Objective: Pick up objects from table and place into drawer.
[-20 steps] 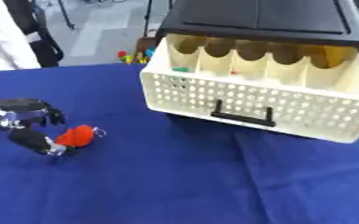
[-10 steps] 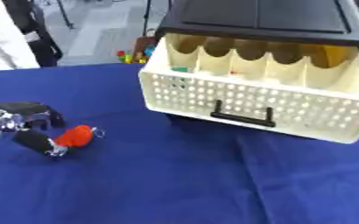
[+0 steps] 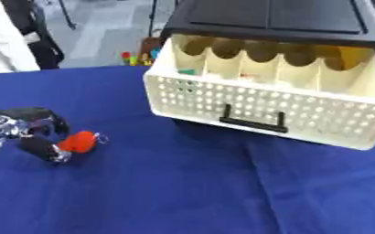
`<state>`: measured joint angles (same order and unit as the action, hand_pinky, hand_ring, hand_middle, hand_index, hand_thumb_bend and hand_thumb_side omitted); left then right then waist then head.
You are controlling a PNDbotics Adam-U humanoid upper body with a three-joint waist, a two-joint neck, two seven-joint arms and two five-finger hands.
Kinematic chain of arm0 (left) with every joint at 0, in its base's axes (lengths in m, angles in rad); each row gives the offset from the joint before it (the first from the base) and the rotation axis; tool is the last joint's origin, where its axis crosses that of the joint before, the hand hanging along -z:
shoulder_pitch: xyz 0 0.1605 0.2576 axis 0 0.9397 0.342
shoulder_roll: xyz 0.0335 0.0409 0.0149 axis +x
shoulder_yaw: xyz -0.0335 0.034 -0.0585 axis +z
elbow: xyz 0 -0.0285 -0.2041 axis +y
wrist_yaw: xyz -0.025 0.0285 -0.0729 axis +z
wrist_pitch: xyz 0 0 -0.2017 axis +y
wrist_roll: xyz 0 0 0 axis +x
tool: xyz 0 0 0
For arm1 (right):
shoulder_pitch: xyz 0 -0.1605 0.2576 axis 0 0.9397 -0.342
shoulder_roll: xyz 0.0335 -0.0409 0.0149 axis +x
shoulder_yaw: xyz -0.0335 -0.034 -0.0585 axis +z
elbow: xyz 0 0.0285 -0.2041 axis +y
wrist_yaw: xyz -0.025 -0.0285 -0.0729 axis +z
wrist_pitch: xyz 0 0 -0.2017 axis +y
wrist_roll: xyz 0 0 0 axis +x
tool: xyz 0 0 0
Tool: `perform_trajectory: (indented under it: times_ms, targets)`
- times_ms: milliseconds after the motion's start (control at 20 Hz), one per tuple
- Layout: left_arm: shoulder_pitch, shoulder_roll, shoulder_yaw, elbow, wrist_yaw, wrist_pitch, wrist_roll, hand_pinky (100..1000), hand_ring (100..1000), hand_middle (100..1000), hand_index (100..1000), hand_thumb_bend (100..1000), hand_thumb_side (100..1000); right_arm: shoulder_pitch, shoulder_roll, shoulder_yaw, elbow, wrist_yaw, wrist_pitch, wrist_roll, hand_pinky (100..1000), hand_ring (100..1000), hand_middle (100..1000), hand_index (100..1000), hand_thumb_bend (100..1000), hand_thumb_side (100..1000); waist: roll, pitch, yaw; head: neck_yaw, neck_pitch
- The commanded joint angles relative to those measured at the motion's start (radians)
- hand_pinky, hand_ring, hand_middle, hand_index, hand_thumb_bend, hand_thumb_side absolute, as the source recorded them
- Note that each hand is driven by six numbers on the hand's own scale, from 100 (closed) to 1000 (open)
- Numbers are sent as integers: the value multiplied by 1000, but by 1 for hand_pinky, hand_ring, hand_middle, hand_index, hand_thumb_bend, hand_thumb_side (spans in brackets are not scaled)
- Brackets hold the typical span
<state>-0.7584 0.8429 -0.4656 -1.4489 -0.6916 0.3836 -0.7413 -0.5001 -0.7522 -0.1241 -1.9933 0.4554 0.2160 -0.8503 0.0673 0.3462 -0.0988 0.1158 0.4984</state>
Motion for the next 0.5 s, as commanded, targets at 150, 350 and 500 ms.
perform_trajectory:
  times_ms: [150, 350, 500]
  targets:
    - [-20, 11, 5, 16, 3, -3, -2, 594, 754, 766, 839, 464, 611, -5, -17, -16, -7, 5, 12, -12, 263, 408, 366, 656, 100, 863, -3, -14, -3, 4, -15]
    - [-23, 2, 3, 29, 9, -6, 5, 592, 753, 762, 838, 470, 603, -1, -12, -17, -7, 7, 15, -14, 258, 405, 362, 655, 100, 864, -3, -12, -5, 5, -17]
    - [-26, -6, 2, 45, 6, -8, 10, 593, 752, 762, 836, 470, 602, 0, -9, -19, -7, 7, 17, -15, 257, 404, 362, 654, 100, 865, -3, -10, -8, 7, -21]
